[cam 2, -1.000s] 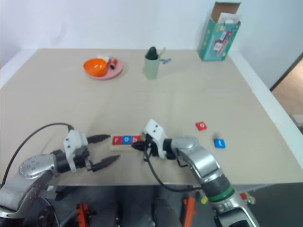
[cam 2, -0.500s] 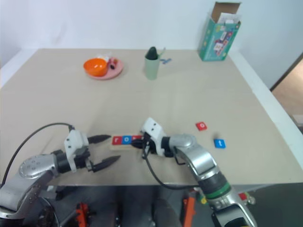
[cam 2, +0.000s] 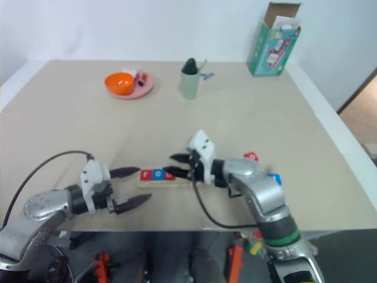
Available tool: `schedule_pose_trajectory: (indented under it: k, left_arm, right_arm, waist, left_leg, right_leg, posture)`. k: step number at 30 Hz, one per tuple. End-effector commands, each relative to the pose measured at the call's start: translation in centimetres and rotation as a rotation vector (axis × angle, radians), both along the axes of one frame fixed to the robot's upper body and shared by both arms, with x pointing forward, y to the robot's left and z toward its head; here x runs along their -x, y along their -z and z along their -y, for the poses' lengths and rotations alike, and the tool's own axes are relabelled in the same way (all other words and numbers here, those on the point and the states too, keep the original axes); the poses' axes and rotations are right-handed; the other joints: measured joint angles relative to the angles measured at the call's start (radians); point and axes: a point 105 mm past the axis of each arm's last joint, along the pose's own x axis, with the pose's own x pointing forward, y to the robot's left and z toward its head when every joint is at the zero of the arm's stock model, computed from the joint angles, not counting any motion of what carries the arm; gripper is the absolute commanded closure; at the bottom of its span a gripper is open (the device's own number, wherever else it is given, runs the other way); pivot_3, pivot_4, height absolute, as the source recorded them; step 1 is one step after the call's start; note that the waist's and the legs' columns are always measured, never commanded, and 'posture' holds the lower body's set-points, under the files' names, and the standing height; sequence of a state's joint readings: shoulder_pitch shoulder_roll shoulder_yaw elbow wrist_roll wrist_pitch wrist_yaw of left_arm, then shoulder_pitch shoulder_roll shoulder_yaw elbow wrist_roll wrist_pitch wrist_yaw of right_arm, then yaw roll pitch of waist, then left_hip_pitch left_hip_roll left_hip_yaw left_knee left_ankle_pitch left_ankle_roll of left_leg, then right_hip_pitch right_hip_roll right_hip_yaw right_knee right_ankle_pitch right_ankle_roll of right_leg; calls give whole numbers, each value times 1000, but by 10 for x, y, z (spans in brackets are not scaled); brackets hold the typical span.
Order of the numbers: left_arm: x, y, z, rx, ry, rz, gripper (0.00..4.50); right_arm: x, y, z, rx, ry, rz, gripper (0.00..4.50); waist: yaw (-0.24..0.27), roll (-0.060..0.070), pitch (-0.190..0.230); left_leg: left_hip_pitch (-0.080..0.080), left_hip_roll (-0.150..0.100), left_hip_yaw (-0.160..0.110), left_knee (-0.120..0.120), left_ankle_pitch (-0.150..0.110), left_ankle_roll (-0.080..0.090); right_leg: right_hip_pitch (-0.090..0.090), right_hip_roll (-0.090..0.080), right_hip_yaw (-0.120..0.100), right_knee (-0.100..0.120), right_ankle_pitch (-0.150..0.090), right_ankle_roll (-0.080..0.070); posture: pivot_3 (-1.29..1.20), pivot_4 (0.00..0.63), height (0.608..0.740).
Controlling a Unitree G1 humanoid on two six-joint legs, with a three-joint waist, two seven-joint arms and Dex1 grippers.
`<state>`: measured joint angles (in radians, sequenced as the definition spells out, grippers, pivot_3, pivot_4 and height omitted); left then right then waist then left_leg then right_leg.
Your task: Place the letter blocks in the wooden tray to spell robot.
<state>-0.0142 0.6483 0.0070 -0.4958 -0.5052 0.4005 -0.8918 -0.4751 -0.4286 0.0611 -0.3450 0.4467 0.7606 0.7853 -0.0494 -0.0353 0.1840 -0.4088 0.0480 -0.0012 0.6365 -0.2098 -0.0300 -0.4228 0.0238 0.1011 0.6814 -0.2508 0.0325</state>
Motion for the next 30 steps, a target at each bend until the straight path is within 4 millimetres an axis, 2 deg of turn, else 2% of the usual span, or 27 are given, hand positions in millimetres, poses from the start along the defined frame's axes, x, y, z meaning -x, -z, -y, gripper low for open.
schedule_pose_trajectory:
  k: [1,3,4,10,17,22,27,28,30]
  left_arm:
    - [11,-9,9,-11,111,30,0]
    - [15,-9,12,-20,173,15,0]
    - [16,-9,12,-26,191,10,0]
    - [12,-11,14,-46,236,23,0]
    - [10,-6,13,-59,244,25,0]
    - [10,-4,13,-62,239,26,0]
    - [11,-4,12,-62,233,25,0]
    - [10,-3,12,-62,232,25,0]
    - [10,-3,11,-63,229,26,0]
  right_arm:
    - [-21,-26,41,-114,261,47,944]
    - [-39,-25,82,-137,513,66,188]
    - [-43,-23,92,-127,583,78,88]
    - [-58,5,133,-28,870,74,88]
    - [-55,43,150,86,959,-17,88]
    - [-49,57,161,119,996,-59,88]
    - [-45,62,161,108,997,-99,88]
    - [-45,62,161,106,994,-101,612]
    - [-44,62,158,104,990,-106,1202]
  waist:
    - [0,0,0]
    - [0,0,0]
    - [0,0,0]
    - [-6,0,0]
    - [-7,0,0]
    - [-7,0,0]
    - [-7,0,0]
    - [-7,0,0]
    - [-7,0,0]
  left_leg:
    - [0,0,0,0,0,0]
    - [0,0,0,0,0,0]
    - [0,0,0,0,0,0]
    - [0,0,2,-1,0,0]
    - [0,0,2,-1,0,0]
    - [0,0,3,-1,0,0]
    - [1,0,3,-1,0,0]
    - [1,0,3,-1,0,0]
    - [1,0,3,-1,0,0]
  right_leg:
    - [0,0,0,0,0,0]
    - [0,0,0,0,0,0]
    - [0,0,0,0,0,0]
    - [-1,0,3,0,0,0]
    - [-1,0,3,0,0,1]
    - [-1,0,4,0,0,1]
    - [-1,0,4,0,0,1]
    - [-1,0,4,0,0,1]
    - [-1,0,4,0,0,1]
  posture:
    - [0,150,740]
    - [0,150,740]
    - [0,150,740]
    - [0,150,740]
    - [0,150,740]
    - [0,150,740]
    - [0,150,740]
    - [0,150,740]
    - [0,150,740]
